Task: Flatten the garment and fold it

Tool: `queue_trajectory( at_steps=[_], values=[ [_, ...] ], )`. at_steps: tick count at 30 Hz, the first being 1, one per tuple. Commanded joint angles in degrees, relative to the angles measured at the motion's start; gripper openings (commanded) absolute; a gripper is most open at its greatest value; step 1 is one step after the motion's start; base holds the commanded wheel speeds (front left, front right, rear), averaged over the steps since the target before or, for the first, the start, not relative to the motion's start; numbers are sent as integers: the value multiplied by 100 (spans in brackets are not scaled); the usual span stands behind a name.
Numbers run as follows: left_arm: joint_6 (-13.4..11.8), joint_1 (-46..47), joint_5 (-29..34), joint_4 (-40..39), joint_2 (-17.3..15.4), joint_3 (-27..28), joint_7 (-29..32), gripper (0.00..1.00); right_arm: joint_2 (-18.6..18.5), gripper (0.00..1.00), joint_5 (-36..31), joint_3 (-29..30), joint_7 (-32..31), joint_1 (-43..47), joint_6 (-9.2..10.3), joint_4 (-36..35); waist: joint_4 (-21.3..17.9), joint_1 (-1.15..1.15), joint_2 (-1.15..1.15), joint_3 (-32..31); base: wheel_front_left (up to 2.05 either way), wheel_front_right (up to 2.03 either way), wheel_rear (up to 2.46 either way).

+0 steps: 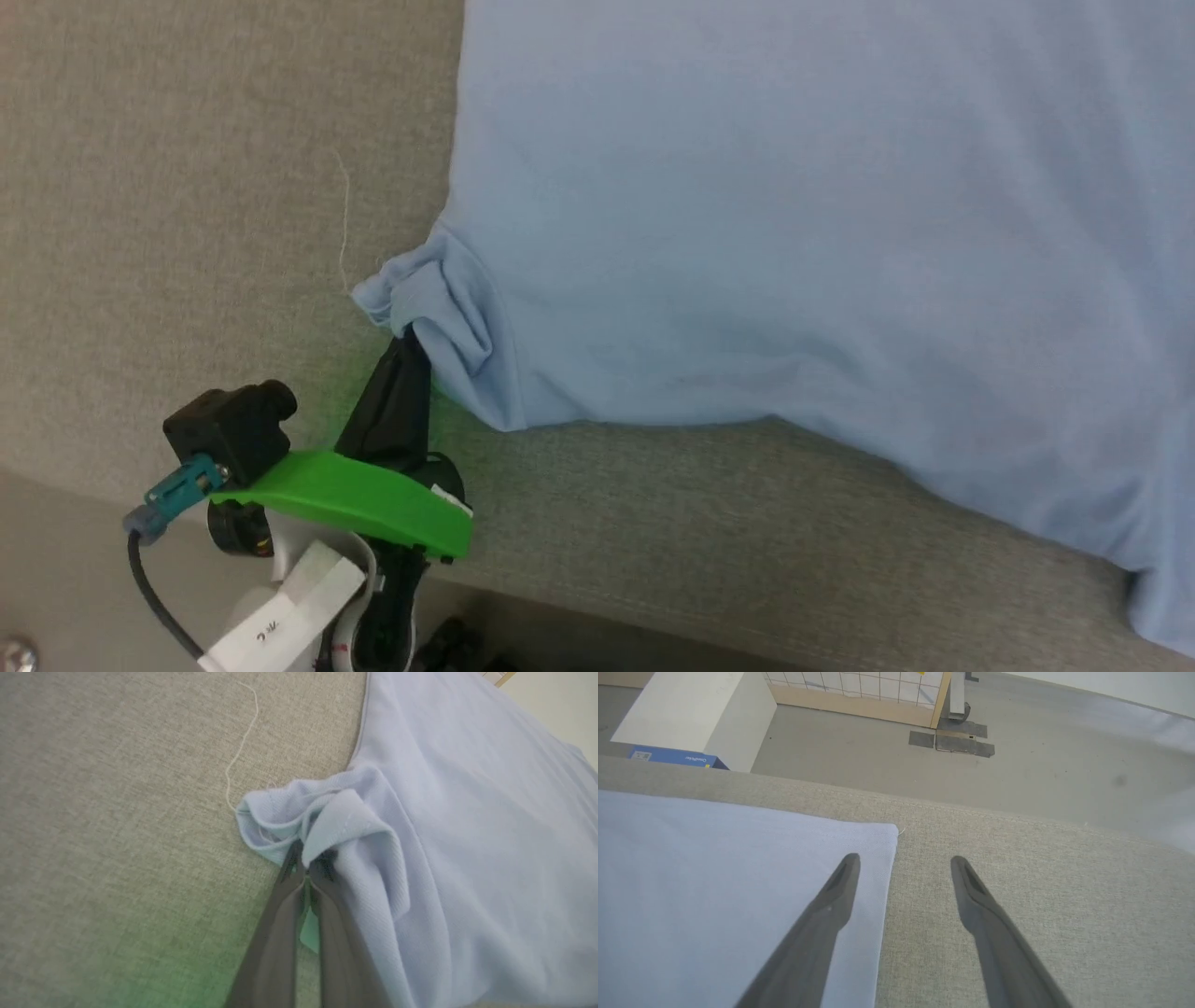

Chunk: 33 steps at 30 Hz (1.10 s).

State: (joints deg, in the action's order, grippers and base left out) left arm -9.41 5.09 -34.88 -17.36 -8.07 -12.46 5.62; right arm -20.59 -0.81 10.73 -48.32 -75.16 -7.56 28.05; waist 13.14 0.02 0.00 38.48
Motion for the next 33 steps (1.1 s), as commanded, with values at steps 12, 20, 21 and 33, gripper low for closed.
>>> queue_trajectory(
  at_steps=[12, 20, 21, 33],
  values=[
    [-9, -207, 73, -751, -43, -108, -31, 0, -354, 100, -280, -233, -792, 1, 8, -270, 759, -2, 0, 1025, 0, 0, 0],
    [-12, -197, 3, -573, -53, -84, -13, 0, -376, 0, -115, -214, -1408, 96, 8, -400, 654, -2, 0, 932, 0, 0, 0],
    [-10, -193, -11, -535, -55, -75, -11, 0, -368, 0, -121, -189, -1424, 91, 8, -456, 641, -2, 0, 906, 0, 0, 0],
    [86, 186, -42, 203, -227, 2, 100, 0, -203, 0, 97, 70, -531, 158, 8, -565, 109, -2, 0, -319, 0, 0, 0]
  ],
)
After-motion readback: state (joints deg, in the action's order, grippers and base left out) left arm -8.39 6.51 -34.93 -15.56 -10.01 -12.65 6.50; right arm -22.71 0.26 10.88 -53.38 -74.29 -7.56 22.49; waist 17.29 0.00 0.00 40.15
